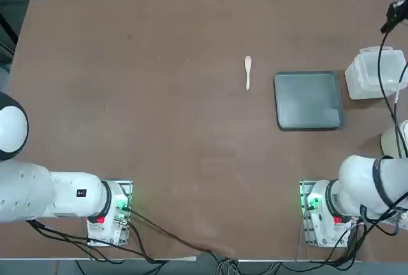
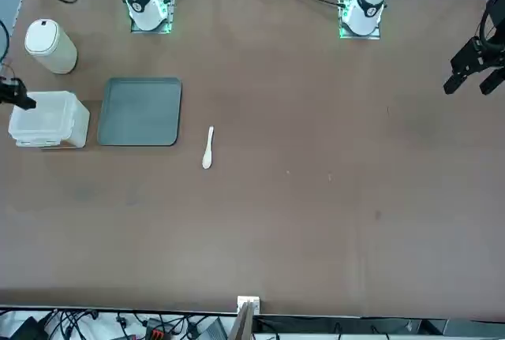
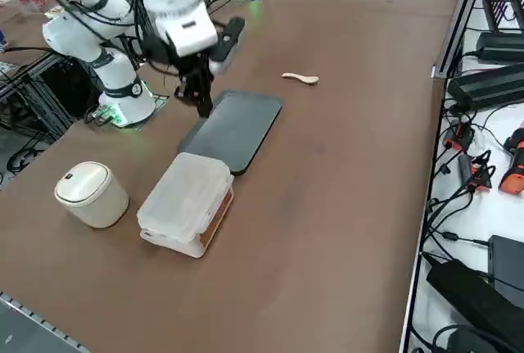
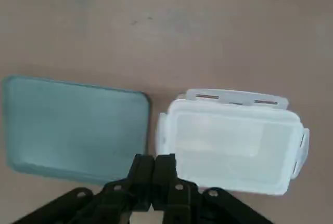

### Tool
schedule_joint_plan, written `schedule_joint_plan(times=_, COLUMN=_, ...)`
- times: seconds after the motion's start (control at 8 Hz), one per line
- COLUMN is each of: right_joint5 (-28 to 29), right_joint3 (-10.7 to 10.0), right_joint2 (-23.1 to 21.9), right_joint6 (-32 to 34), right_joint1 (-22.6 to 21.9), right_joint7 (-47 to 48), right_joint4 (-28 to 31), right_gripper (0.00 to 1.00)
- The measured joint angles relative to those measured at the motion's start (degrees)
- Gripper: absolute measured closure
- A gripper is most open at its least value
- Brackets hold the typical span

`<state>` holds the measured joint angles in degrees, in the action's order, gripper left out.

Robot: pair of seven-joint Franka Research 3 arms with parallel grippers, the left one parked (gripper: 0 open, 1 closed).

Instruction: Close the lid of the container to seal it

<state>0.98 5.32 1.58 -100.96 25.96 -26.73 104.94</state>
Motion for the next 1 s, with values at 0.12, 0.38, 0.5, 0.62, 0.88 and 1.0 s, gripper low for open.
schedule_joint_plan(times=0.12, right_joint5=0.19, right_joint3=0.05, right_joint2=-0.85, right_joint6=4.88, right_joint1=-2.02, right_joint7=4.26, right_joint4=-2.87, right_gripper=0.98)
schedule_joint_plan(times=0.38, right_joint5=0.32, right_joint3=0.19, right_joint2=-1.68, right_joint6=12.98, right_joint1=-6.69, right_joint7=13.5, right_joint4=-8.8, right_gripper=0.94)
schedule_joint_plan(times=0.5, right_joint5=0.4, right_joint3=0.26, right_joint2=-1.74, right_joint6=15.82, right_joint1=-9.2, right_joint7=18.0, right_joint4=-11.41, right_gripper=0.86)
schedule_joint_plan(times=0.62, right_joint5=0.44, right_joint3=0.32, right_joint2=-1.76, right_joint6=17.51, right_joint1=-11.98, right_joint7=21.84, right_joint4=-13.53, right_gripper=0.7)
schedule_joint_plan(times=0.88, right_joint5=0.5, right_joint3=0.47, right_joint2=-1.76, right_joint6=18.19, right_joint1=-17.6, right_joint7=26.59, right_joint4=-16.06, right_gripper=0.44)
schedule_joint_plan(times=1.0, right_joint5=0.5, right_joint3=0.5, right_joint2=-1.76, right_joint6=18.25, right_joint1=-20.31, right_joint7=29.95, right_joint4=-16.92, right_gripper=0.41)
